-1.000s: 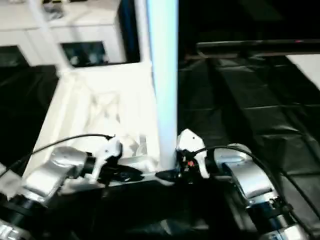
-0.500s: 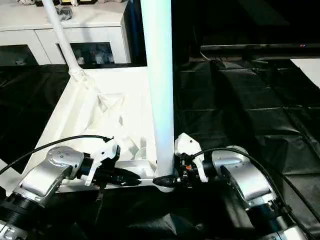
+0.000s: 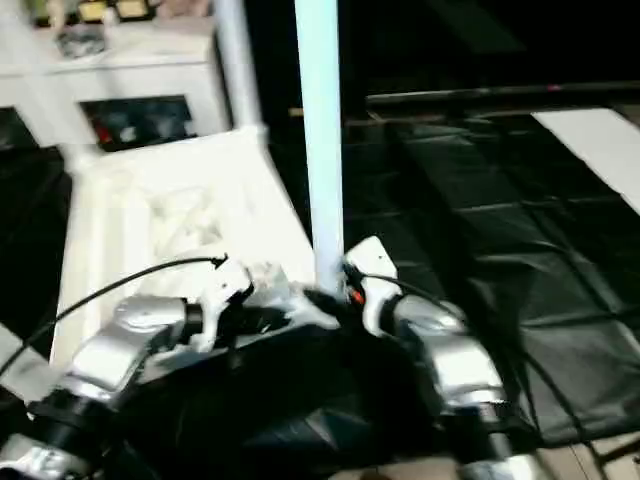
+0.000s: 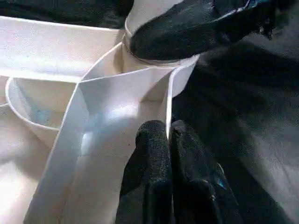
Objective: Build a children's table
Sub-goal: Rotate leg to tighten
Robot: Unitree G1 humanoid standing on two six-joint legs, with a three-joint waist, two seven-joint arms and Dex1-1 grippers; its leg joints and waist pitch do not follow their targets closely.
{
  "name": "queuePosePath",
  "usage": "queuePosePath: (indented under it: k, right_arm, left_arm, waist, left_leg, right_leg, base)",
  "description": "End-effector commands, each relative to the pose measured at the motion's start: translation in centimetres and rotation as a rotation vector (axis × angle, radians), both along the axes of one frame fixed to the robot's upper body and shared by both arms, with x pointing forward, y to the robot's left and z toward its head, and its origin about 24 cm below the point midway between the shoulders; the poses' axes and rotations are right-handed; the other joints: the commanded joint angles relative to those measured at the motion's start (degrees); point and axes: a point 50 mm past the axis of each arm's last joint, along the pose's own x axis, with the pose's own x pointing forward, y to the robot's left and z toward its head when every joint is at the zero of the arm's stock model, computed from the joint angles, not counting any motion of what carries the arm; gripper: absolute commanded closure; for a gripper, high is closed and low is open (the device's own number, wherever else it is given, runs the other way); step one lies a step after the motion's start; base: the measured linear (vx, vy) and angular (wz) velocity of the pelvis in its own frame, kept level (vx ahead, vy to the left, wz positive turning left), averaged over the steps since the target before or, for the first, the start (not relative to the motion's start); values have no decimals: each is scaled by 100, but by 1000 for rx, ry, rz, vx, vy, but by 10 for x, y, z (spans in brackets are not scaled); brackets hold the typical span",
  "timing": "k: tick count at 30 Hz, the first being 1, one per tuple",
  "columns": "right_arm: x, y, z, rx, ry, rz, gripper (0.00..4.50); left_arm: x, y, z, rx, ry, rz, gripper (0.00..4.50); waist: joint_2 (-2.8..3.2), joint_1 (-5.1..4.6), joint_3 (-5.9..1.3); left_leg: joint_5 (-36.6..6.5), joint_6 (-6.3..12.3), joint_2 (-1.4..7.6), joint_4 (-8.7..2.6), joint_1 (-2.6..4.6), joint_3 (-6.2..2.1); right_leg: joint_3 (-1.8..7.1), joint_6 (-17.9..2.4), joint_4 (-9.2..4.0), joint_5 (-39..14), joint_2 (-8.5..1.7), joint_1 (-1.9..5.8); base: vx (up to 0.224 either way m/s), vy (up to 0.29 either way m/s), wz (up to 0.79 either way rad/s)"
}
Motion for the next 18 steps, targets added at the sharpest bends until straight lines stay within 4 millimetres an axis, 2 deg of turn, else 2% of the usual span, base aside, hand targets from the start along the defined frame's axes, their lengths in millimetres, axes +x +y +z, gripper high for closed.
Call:
queuePosePath:
  k: [1,2,3,4,5,6,8,9,10,12,13,14,15,17,18]
  right_arm:
    - [-14,43,-21,-2,118,100,193]
    - [-14,47,-20,-3,110,102,193]
    - [-14,50,-19,-8,90,114,193]
    - [-13,51,-18,-11,73,124,193]
    - [-12,50,-15,-6,50,122,193]
    - [-12,48,-12,36,52,124,158]
    - [-13,45,-8,79,61,147,158]
    - [-13,45,-8,83,62,151,119]
    - [-15,42,-6,79,56,183,119]
    - [-19,37,-2,57,43,260,112]
    - [-22,33,0,43,36,313,87]
    - [-25,28,2,31,36,369,75]
    - [-28,22,4,21,40,418,75]
    - [-30,14,6,3,34,467,75]
    - [-31,12,7,-2,32,480,75]
  left_arm:
    - [-1,-44,22,-96,-68,-81,450]
    - [-3,-48,23,-104,-68,-89,450]
    - [-4,-51,23,-109,-69,-93,450]
    - [-4,-52,23,-111,-70,-95,450]
    - [-5,-51,23,-116,-69,-103,450]
    - [-6,-50,23,-118,-71,-117,450]
    - [-7,-46,24,-117,-73,-146,450]
    - [-8,-45,24,-116,-73,-150,450]
    - [-9,-42,24,-114,-71,-169,450]
    - [-12,-37,25,-120,-67,-215,450]
    - [-13,-33,26,-118,-61,-235,450]
    - [-13,-29,26,-118,-57,-259,450]
    - [-15,-25,27,-121,-52,-286,450]
    - [-17,-20,27,-116,-42,-324,450]
    - [-17,-18,26,-115,-39,-333,450]
  waist:
    - [-88,-19,-210]
    - [-97,-34,-210]
    - [-75,-45,-215]
    - [-65,-56,-229]
    - [-64,-60,-234]
    - [-67,-59,-239]
    - [-55,-56,-245]
    - [-54,-50,-250]
    - [-52,-47,-254]
    - [-46,-24,-283]
    - [-36,-18,-300]
    - [-44,2,-312]
    - [-52,51,-319]
    - [-42,80,-330]
    - [-54,126,-361]
  left_leg:
    - [-2519,-121,82,-476,47,-101]
    - [-2566,-118,80,-482,47,-112]
    - [-2603,-117,84,-498,38,-132]
    - [-2609,-109,89,-521,15,-147]
    - [-2612,-97,96,-528,13,-146]
    - [-2638,-75,107,-539,30,-141]
    - [-2623,-43,115,-555,30,-137]
    - [-2588,-21,123,-566,22,-133]
    - [-2564,-16,127,-566,24,-125]
    - [-2297,61,137,-559,9,-98]
    - [-2120,106,141,-547,3,-85]
    - [-2028,140,144,-541,5,-80]
    - [-1847,280,152,-507,36,-30]
    - [-1687,337,156,-479,46,-4]
    - [-1395,405,158,-453,42,1]
  right_leg:
    - [101,-495,-678,-3499,-157,117]
    - [90,-406,-703,-3634,-160,116]
    - [76,-370,-709,-3616,-164,128]
    - [61,-358,-705,-3484,-165,163]
    - [63,-372,-709,-3398,-165,160]
    - [73,-432,-709,-3207,-155,141]
    - [91,-557,-681,-2913,-147,151]
    - [105,-632,-666,-2723,-147,163]
    - [112,-671,-658,-2624,-147,160]
    - [143,-848,-605,-2056,-145,198]
    - [149,-981,-566,-1745,-145,216]
    - [144,-1022,-557,-1629,-138,232]
    - [169,-1183,-543,-1351,-139,208]
    - [183,-1279,-534,-1209,-148,196]
    - [179,-1348,-493,-927,-146,231]
  base:
    - [0,0,0]
    - [0,0,0]
    - [0,0,0]
    - [0,0,0]
    - [0,0,0]
    - [0,0,0]
    - [0,0,0]
    - [0,0,0]
    - [0,0,0]
    - [0,0,0]
    - [0,0,0]
    - [0,0,0]
    - [51,-11,6]
    - [53,-17,9]
    - [53,-25,8]
